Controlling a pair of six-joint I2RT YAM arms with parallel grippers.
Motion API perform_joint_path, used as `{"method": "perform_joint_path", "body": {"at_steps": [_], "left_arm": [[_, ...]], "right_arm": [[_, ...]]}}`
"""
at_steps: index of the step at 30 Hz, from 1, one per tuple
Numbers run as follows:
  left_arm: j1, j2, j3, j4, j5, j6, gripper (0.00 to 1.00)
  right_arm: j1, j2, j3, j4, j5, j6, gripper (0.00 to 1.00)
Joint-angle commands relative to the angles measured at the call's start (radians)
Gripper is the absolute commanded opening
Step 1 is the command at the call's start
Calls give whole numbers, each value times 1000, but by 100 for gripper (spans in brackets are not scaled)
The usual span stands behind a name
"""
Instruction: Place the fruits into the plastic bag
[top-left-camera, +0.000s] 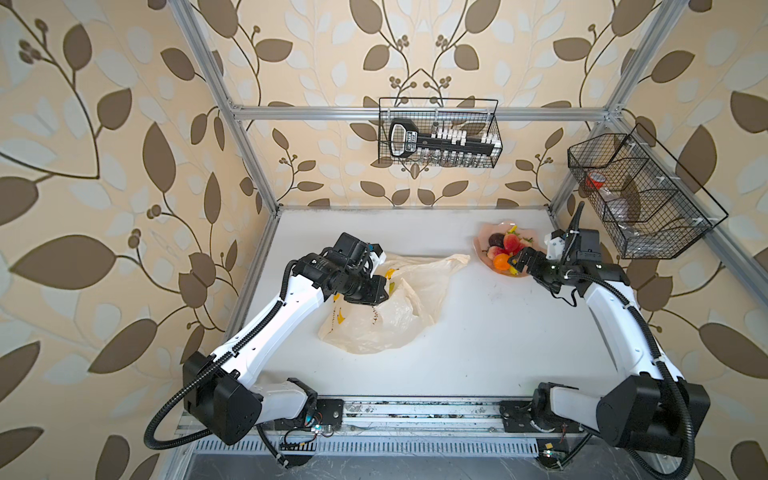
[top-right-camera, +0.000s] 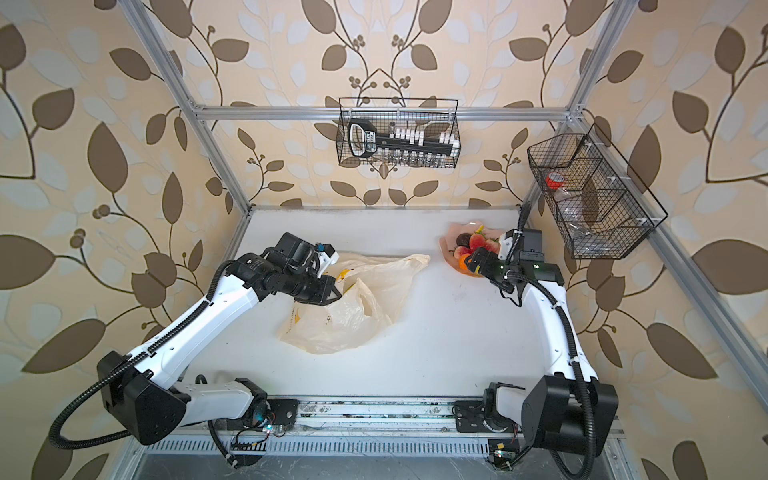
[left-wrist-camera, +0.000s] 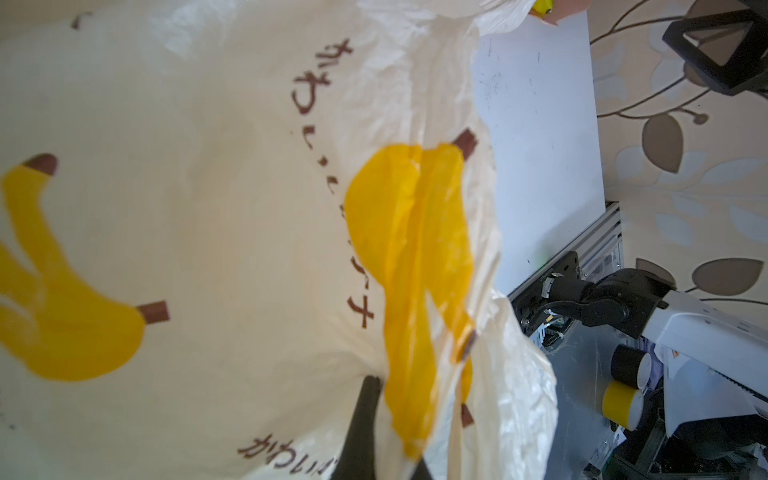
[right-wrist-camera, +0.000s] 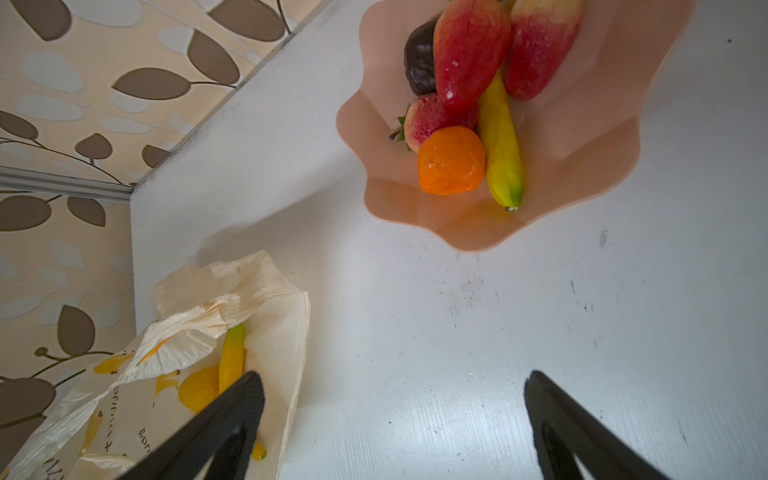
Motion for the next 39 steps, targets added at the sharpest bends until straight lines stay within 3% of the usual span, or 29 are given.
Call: {"method": "perform_joint_path", "body": {"at_steps": [1,15,39], "left_arm": [[0,-30,23,-20,32,23,0],[0,-21,138,-101,49,7,0],[0,-3,184,-140,43,-11,0]], "right_arm": [[-4,54,67,0,8,-58,98],[-7,257,196,-17,84,-118,96],[-2,361,175,9,125,-145,90]]}}
